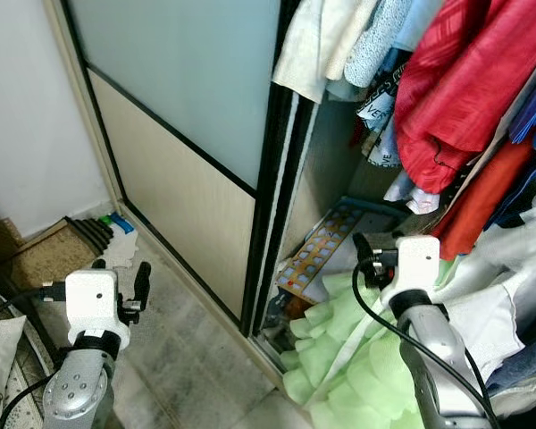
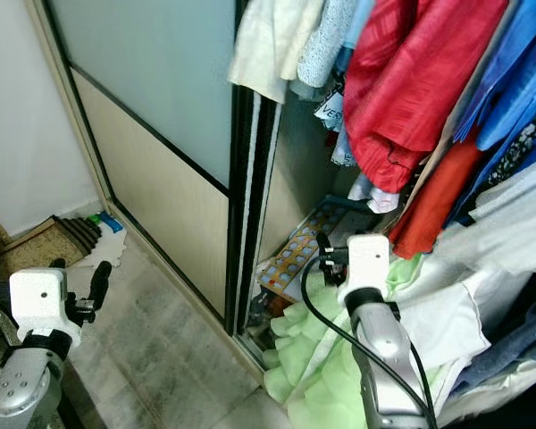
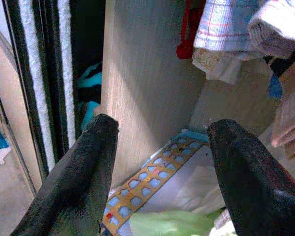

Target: Clean up the room

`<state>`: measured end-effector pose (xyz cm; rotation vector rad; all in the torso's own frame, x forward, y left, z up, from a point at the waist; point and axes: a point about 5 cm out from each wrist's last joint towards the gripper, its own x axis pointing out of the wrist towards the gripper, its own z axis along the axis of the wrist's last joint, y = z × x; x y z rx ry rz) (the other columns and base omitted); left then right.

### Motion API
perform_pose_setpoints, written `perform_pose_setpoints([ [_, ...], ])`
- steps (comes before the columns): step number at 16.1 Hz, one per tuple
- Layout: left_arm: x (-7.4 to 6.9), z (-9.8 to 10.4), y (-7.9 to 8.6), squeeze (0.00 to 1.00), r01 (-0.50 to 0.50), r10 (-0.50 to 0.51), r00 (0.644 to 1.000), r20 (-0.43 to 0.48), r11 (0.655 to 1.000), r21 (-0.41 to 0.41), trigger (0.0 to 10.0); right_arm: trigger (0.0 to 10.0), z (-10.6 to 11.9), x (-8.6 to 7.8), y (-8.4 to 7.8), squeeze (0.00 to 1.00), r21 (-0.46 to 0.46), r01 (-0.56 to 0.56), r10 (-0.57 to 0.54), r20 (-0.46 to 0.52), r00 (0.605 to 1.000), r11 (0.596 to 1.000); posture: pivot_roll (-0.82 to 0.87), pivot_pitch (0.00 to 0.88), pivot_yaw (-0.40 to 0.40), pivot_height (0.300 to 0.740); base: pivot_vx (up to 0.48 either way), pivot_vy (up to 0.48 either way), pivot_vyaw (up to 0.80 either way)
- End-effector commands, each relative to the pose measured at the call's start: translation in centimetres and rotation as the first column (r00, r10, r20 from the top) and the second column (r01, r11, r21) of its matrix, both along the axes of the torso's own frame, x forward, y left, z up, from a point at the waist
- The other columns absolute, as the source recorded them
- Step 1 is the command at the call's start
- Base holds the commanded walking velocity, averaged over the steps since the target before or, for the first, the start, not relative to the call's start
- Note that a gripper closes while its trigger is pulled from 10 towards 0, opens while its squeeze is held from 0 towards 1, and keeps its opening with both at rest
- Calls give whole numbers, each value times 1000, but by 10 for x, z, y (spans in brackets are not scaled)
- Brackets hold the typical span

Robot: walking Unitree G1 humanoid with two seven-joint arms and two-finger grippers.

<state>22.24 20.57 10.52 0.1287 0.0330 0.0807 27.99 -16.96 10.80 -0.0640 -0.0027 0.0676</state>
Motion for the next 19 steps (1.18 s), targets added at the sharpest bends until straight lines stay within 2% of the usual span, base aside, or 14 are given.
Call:
perform_pose_setpoints([
  [1, 1, -3, 0, 0, 9, -9, 1000, -7, 1000, 18, 10000, 10000, 2, -1, -3, 0, 9, 3, -3, -3, 1000, 1000, -56, 2, -92, 740, 0, 0, 0],
  [3, 5, -4, 0, 0, 25, -24, 1000, -14, 999, 22, 10000, 10000, -1, -4, -3, 0, -6, 15, -15, -23, 1000, 1000, -65, 23, -85, 740, 0, 0, 0],
  [5, 8, -1, -3, 0, 41, -41, 999, -9, 999, 26, 10000, 10000, -1, -8, -2, 0, -31, 8, -9, -30, 1000, 999, -78, 45, -79, 740, 0, 0, 800],
  [11, 14, 2, -17, 0, 170, -168, 985, -28, 983, 73, 10000, 10000, -5, -18, -5, 0, 39, 58, -54, -76, 996, 998, -79, 100, -62, 740, 0, 0, 772],
  [15, 14, 3, -19, 0, 190, -187, 982, -32, 976, 103, 10000, 10000, -6, -22, 2, 0, 55, 45, -41, -84, 996, 997, -71, 113, -46, 740, 0, 0, 580],
  [19, 15, -1, -15, 0, 161, -158, 987, -43, 982, 95, 10000, 10000, -7, -23, 6, 0, 58, 36, -31, -85, 996, 998, -76, 117, -44, 740, 0, 0, -173],
])
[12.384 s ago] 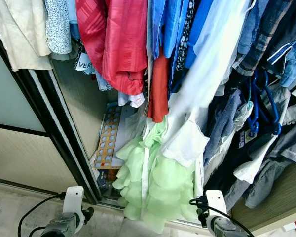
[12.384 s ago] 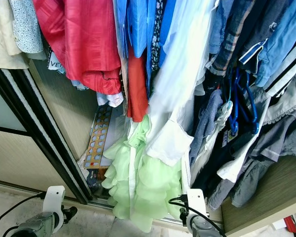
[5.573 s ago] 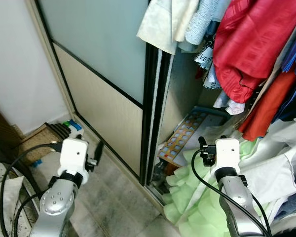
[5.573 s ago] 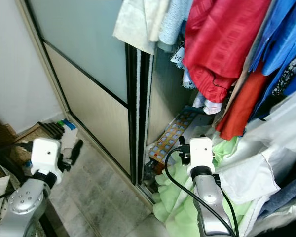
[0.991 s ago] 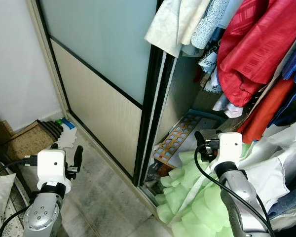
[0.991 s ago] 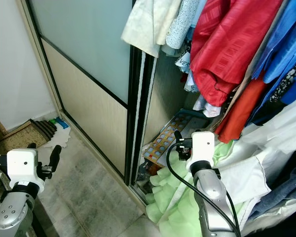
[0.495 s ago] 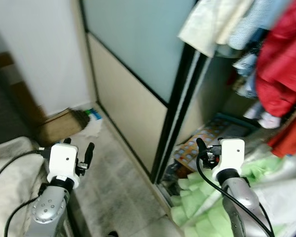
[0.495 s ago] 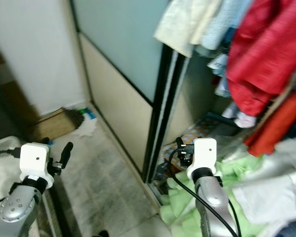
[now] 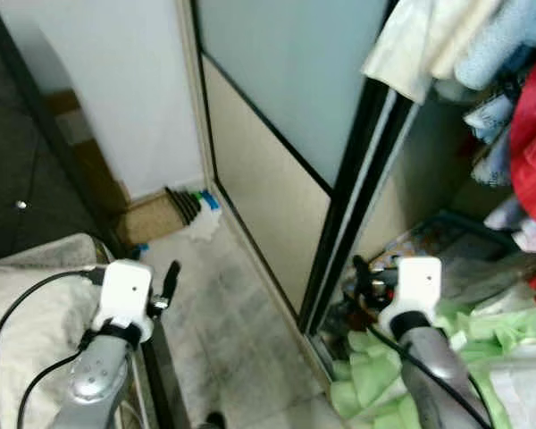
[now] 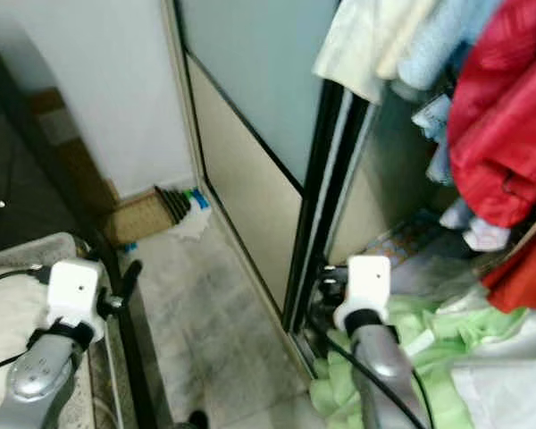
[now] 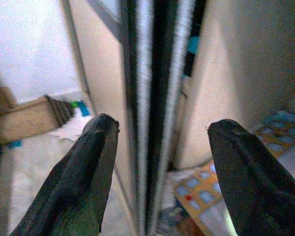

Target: Clean up the room

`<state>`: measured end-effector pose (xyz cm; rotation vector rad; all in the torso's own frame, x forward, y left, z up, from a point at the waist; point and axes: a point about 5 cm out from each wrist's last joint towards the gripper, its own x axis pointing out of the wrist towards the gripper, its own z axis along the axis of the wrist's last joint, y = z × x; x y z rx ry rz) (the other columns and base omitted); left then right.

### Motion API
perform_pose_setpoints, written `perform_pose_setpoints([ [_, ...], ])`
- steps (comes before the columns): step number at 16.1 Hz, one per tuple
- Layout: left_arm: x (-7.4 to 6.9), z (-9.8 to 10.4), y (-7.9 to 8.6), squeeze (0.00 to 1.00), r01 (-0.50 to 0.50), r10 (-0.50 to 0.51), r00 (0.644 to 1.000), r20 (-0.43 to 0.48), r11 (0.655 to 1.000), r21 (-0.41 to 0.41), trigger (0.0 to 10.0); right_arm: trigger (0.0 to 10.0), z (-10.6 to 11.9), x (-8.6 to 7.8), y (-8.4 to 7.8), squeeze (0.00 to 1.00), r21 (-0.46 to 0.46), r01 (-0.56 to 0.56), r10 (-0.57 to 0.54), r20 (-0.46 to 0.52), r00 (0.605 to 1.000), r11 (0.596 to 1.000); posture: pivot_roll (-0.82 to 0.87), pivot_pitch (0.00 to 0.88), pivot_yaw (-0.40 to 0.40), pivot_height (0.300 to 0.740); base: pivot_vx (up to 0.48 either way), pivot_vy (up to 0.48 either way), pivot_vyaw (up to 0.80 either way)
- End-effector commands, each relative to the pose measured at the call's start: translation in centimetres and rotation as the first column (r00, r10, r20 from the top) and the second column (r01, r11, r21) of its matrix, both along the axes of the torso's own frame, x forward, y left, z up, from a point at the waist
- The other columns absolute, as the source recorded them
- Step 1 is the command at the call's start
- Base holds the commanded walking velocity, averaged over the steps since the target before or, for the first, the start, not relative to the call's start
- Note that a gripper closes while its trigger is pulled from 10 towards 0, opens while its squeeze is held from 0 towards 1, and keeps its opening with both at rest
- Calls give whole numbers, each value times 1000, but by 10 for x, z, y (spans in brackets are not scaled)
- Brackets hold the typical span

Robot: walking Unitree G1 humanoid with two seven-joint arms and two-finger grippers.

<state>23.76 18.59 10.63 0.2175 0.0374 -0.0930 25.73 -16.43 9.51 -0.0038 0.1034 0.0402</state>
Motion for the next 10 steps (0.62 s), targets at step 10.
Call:
perform_pose_setpoints([
  [10, 10, -17, 11, 0, -81, 75, 996, -43, 985, -151, 10000, 10000, -6, 7, 9, 0, 36, -89, 89, 9, 996, 995, -72, 82, -61, 740, 0, 0, 0],
])
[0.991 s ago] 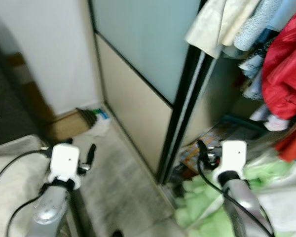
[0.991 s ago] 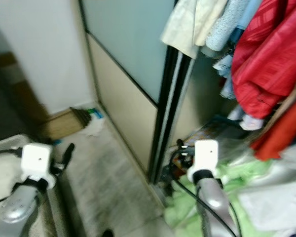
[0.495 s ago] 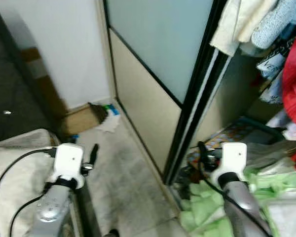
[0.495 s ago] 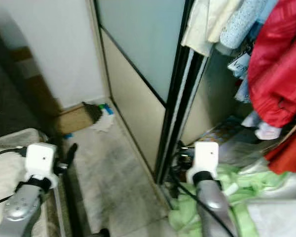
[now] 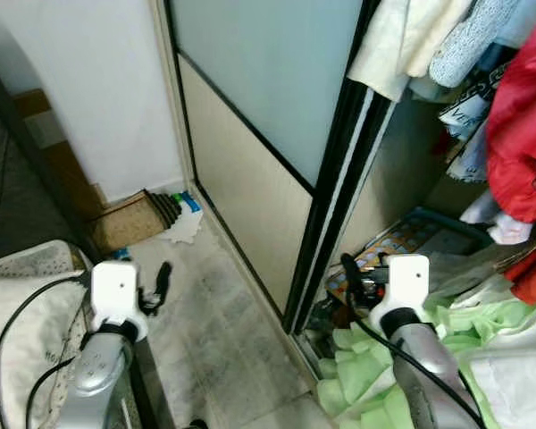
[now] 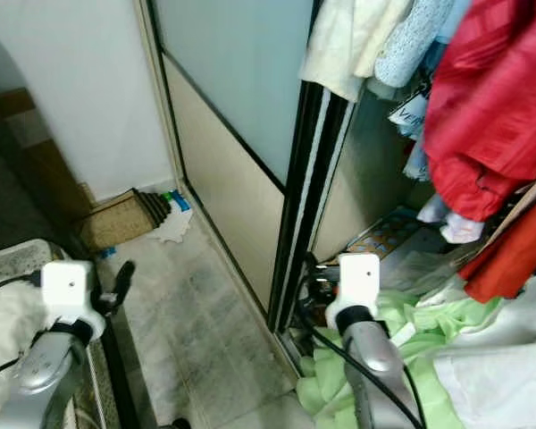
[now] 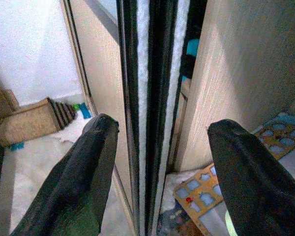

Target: Clean up the room

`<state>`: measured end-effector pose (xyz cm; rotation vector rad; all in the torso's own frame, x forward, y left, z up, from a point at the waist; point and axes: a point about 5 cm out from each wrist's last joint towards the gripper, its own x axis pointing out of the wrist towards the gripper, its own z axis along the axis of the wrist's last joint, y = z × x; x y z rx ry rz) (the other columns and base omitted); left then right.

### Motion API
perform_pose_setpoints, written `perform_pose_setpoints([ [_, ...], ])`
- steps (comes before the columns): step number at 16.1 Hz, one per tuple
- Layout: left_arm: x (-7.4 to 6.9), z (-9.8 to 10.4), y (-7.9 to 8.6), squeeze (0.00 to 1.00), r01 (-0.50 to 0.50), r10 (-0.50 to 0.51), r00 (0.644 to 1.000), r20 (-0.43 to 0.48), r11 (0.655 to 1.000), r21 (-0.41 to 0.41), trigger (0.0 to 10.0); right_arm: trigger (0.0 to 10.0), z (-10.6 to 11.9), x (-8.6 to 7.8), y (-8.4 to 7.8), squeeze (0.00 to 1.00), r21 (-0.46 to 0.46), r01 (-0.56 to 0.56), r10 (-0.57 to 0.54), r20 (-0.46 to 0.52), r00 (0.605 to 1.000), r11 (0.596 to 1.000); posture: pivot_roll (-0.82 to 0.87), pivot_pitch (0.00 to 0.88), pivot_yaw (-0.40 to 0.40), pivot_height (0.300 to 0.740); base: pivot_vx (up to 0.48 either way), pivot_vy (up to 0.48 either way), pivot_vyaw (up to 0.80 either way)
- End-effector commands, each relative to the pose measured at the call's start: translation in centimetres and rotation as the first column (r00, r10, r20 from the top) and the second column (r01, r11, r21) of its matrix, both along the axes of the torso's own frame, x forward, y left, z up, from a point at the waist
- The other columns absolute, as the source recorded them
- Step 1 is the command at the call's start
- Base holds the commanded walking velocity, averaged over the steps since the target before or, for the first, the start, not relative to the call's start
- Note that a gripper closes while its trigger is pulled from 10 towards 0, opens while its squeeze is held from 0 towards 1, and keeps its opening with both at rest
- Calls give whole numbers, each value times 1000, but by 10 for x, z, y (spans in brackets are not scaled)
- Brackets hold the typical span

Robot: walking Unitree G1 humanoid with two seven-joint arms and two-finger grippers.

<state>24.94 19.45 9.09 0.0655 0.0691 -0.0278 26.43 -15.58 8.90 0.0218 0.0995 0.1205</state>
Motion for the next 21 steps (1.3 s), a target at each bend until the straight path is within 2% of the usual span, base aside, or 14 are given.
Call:
perform_pose_setpoints([
  [1, -1, -2, 2, 0, -6, 6, 1000, -4, 1000, -6, 10000, 10000, 0, 1, 1, 0, 6, -21, 21, 4, 1000, 1000, -71, 83, -62, 740, 0, 0, 0],
  [5, 0, -3, 1, 0, 0, 0, 1000, 1, 1000, -16, 10000, 10000, 0, 1, 2, 0, -2, -34, 34, 7, 999, 999, -70, 93, -59, 740, 0, 0, 0],
  [21, 0, -1, -3, 0, 13, -13, 1000, 2, 1000, -27, 10000, 10000, 0, 0, -1, 0, -8, -32, 32, 1, 999, 999, -78, 113, -66, 740, 0, 0, 787],
])
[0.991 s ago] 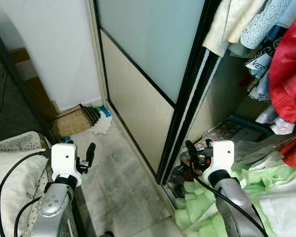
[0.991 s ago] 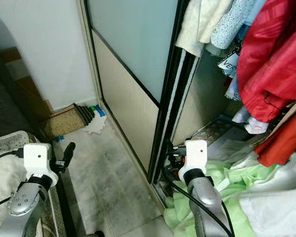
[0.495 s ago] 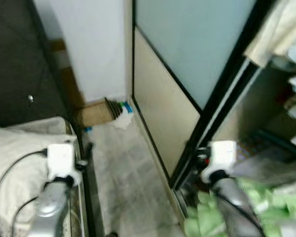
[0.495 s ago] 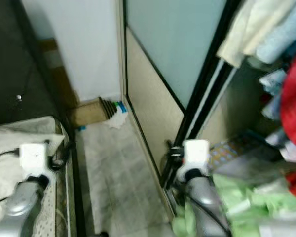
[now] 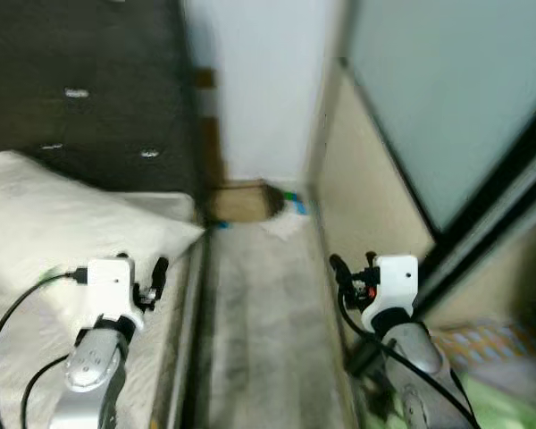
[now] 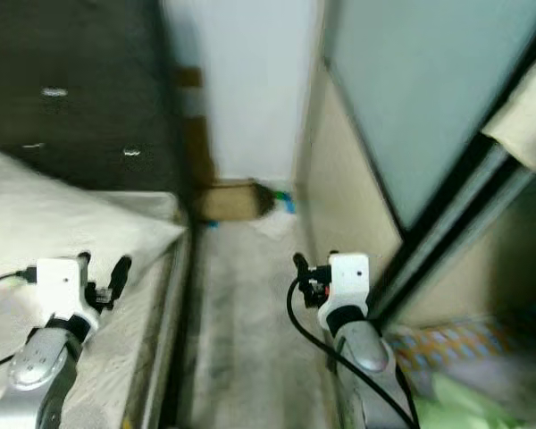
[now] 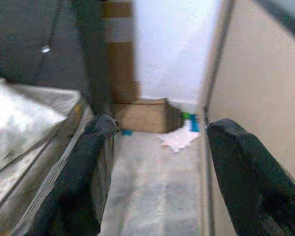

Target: Clean up the room

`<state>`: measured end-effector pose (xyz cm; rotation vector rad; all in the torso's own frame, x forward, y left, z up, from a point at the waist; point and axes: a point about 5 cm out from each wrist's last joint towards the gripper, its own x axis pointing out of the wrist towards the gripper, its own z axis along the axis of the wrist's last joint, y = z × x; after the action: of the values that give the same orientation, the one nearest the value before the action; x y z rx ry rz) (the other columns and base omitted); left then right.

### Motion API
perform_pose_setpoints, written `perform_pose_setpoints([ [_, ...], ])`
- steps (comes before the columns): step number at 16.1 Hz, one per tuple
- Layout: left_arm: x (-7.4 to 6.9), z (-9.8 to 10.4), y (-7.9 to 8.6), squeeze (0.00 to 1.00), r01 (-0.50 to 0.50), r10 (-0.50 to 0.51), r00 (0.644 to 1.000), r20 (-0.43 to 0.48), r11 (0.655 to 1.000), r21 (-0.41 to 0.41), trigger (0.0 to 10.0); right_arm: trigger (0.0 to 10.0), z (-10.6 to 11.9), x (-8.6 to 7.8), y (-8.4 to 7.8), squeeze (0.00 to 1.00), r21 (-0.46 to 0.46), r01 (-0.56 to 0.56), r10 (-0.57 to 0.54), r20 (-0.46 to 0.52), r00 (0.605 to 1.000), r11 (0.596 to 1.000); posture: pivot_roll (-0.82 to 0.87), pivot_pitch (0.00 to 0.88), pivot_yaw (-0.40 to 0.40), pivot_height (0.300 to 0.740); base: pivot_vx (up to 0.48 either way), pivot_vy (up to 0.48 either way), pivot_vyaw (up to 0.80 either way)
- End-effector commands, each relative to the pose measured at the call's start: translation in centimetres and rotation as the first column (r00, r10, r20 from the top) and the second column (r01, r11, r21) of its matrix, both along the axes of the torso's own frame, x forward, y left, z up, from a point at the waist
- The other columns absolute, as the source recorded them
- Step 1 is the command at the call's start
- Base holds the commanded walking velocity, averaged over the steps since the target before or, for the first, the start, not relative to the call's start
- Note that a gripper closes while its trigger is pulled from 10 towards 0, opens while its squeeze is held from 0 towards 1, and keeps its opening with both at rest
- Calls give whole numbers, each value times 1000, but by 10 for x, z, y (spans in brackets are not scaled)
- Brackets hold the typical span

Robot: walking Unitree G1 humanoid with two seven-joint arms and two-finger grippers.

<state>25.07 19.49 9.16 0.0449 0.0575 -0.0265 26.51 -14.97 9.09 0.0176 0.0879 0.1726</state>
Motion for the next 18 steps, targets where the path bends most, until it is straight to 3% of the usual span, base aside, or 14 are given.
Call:
perform_pose_setpoints([
  [1, -2, -2, -3, 0, 15, -15, 1000, -10, 1000, -7, 10000, 10000, -1, -1, -7, 0, -7, 19, -19, -12, 1000, 1000, -78, 113, -66, 740, 0, 0, 788],
  [18, -1, -2, -3, 0, 19, -19, 1000, -16, 1000, -7, 10000, 10000, -2, 0, -7, 0, 0, 14, -14, -21, 1000, 1000, -79, 118, -65, 740, 0, 0, 788],
])
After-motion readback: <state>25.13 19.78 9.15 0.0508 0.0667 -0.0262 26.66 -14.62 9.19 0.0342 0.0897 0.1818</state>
